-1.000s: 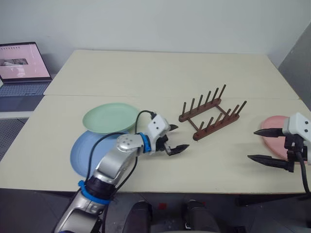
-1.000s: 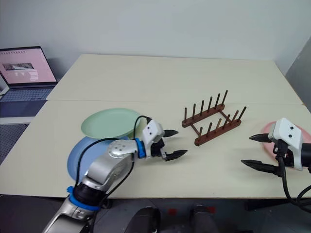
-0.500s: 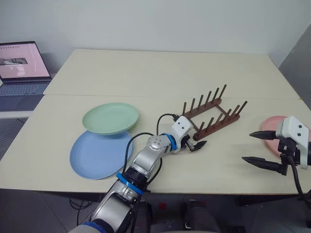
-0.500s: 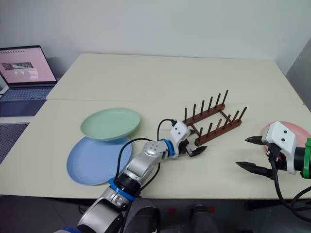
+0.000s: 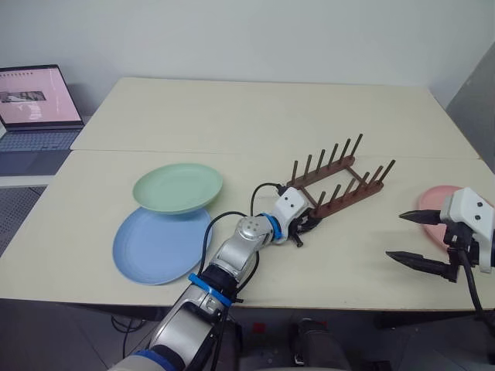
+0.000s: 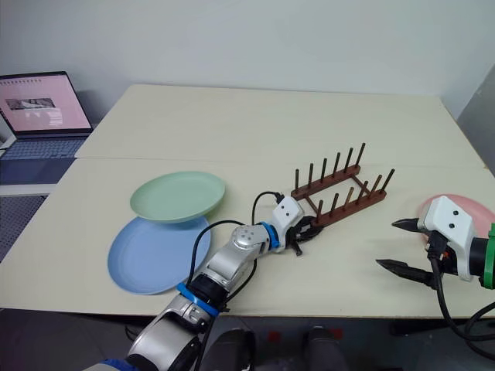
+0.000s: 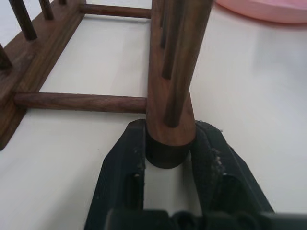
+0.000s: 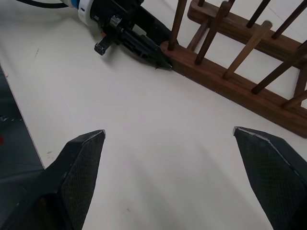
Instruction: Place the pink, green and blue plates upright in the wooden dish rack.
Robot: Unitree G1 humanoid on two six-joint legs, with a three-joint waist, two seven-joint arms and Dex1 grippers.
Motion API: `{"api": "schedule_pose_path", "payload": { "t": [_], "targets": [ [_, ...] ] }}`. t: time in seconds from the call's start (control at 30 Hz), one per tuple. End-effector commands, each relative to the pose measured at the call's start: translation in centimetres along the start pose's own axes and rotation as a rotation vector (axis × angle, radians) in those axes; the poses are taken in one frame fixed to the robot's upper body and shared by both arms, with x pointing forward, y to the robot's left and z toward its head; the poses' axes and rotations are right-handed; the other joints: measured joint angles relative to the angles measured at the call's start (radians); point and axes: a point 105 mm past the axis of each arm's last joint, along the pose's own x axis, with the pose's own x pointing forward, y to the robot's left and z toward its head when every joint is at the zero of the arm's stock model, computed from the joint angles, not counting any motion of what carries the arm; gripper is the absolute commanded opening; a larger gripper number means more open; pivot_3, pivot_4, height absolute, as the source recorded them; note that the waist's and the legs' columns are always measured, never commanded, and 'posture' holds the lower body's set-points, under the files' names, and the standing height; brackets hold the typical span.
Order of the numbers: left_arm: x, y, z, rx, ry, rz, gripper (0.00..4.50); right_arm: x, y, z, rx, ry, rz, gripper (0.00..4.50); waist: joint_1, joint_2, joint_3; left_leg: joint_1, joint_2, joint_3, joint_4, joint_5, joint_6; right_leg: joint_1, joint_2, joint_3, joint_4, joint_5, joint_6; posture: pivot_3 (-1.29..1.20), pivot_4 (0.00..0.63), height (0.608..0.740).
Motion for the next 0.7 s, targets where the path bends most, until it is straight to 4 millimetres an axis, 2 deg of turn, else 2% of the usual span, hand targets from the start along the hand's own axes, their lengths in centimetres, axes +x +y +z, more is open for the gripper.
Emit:
{"api": "schedule_pose_path", "payload": {
  "t": [0.03, 0.17, 0.27, 0.4, 0.6, 0.7],
  "targets": [
    [0.3, -0.4, 1.0, 0.047, -0.032, -0.031, 1.03, -0.7, 0.0, 0.7, -0.042, -0.015, -0.031, 4.50, 0.001, 0.000, 0.000, 0.000, 0.000, 0.000, 0.000, 0.000, 0.000, 0.000, 0.000, 0.000, 0.000, 0.000, 0.000, 0.00, 0.150, 0.733],
    [-0.5, -0.2, 1.8, 0.125, -0.056, -0.078, 1.03, -1.5, 0.3, 0.2, -0.030, 0.009, -0.037, 4.50, 0.002, 0.000, 0.000, 0.000, 0.000, 0.000, 0.000, 0.000, 0.000, 0.000, 0.000, -0.001, 0.000, 0.000, 0.000, 0.00, 0.150, 0.733],
    [-2.1, -1.0, 2.4, 0.218, -0.063, -0.223, 1.03, -2.6, 1.1, -0.7, 0.004, 0.052, -0.025, 4.50, 0.004, 0.000, 0.000, -0.002, 0.000, 0.000, -0.001, 0.000, 0.000, -0.001, 0.001, -0.002, -0.001, 0.000, 0.000, 0.00, 0.150, 0.733],
    [-3.5, -1.8, 2.1, 0.271, -0.035, -0.365, 1.03, -3.5, 1.9, -1.5, 0.027, 0.086, -0.020, 4.50, 0.005, 0.001, 0.000, -0.004, 0.001, 0.000, 0.000, 0.000, 0.000, -0.002, 0.003, -0.003, -0.002, 0.000, -0.001, 0.00, 0.150, 0.733],
    [-3.8, -2.4, 1.3, 0.313, 0.011, -0.496, 1.03, -3.8, 2.2, -1.8, 0.036, 0.100, -0.025, 4.50, 0.007, 0.000, 0.000, -0.005, 0.001, 0.000, 0.001, 0.000, 0.000, -0.002, 0.002, -0.003, -0.002, 0.000, -0.001, 0.00, 0.150, 0.733],
    [-3.1, -2.1, 1.0, 0.324, 0.027, -0.501, 1.03, -3.8, 2.3, -1.9, 0.037, 0.104, -0.026, 4.50, 0.007, 0.000, 0.000, -0.005, 0.001, 0.000, 0.002, 0.000, 0.000, -0.002, 0.002, -0.003, -0.002, -0.001, -0.002, 0.00, 0.150, 0.733]
  ]
}}
